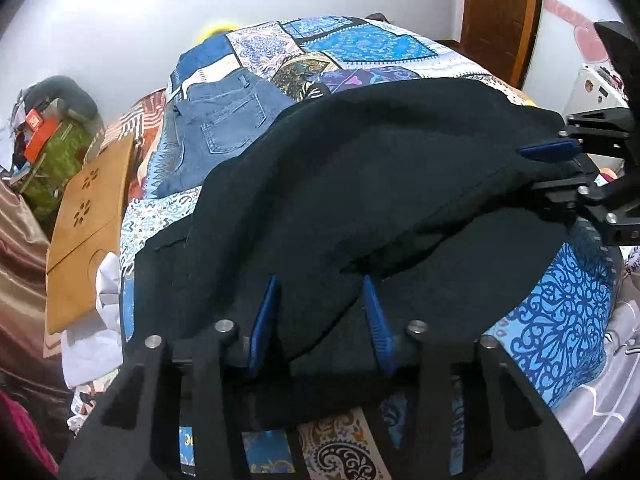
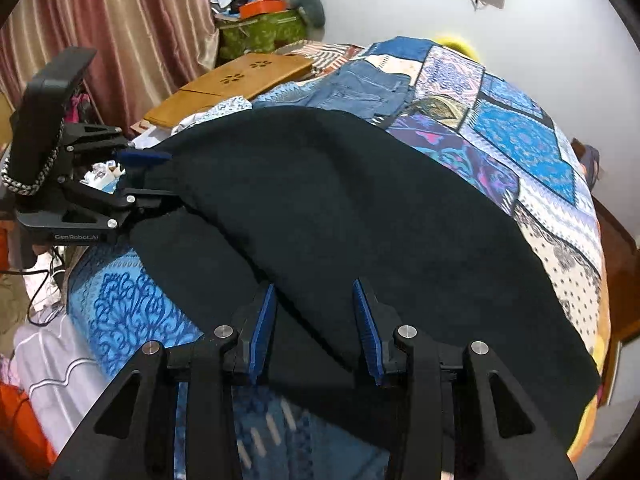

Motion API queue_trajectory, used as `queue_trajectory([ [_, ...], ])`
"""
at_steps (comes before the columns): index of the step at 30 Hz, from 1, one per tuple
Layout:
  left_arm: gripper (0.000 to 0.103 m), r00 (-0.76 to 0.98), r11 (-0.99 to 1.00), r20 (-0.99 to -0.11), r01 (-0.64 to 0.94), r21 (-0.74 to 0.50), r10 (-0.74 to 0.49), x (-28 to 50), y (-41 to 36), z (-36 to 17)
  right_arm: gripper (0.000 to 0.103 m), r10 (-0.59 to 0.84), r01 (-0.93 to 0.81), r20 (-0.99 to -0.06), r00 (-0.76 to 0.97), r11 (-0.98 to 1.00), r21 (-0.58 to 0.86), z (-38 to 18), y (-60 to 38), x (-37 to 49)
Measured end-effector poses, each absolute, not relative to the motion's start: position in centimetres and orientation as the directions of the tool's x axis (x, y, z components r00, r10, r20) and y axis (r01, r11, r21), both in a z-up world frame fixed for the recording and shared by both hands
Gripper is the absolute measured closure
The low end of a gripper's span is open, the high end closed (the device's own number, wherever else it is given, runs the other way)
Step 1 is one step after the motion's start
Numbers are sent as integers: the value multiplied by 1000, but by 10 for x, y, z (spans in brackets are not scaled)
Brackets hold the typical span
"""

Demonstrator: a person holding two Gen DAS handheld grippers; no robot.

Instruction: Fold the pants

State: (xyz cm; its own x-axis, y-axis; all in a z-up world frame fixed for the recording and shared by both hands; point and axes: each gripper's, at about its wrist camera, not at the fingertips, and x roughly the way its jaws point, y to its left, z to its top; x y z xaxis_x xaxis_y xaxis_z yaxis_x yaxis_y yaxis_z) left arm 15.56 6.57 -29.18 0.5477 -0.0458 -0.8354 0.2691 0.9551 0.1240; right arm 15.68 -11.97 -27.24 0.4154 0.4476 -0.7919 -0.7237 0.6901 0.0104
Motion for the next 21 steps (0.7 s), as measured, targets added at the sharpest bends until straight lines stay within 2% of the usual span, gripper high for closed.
queue_trajectory([
  [1,71,556,954,-830,265,140,-33,156,65,-291,68,459,-724,-785,416,690,20,-272,-120,158],
  [3,77,553,957,-832,256,137,-29,156,66,-291,90,479,-718,-775,411,694,49,-272,-119,161],
  [5,83,556,960,-831,247,128,-32,156,69,-287,93,495,-715,-765,412,696,65,-269,-115,164],
  [11,89,575,960,-815,261,101,-71,146,72,-265,95,547,-739,-733,405,668,90,-251,-119,153],
  [15,90,571,954,-813,290,68,-116,131,71,-254,96,571,-756,-727,383,646,109,-241,-128,142],
  [21,89,529,957,-836,291,14,-148,121,74,-266,94,563,-761,-758,330,634,139,-251,-128,132],
])
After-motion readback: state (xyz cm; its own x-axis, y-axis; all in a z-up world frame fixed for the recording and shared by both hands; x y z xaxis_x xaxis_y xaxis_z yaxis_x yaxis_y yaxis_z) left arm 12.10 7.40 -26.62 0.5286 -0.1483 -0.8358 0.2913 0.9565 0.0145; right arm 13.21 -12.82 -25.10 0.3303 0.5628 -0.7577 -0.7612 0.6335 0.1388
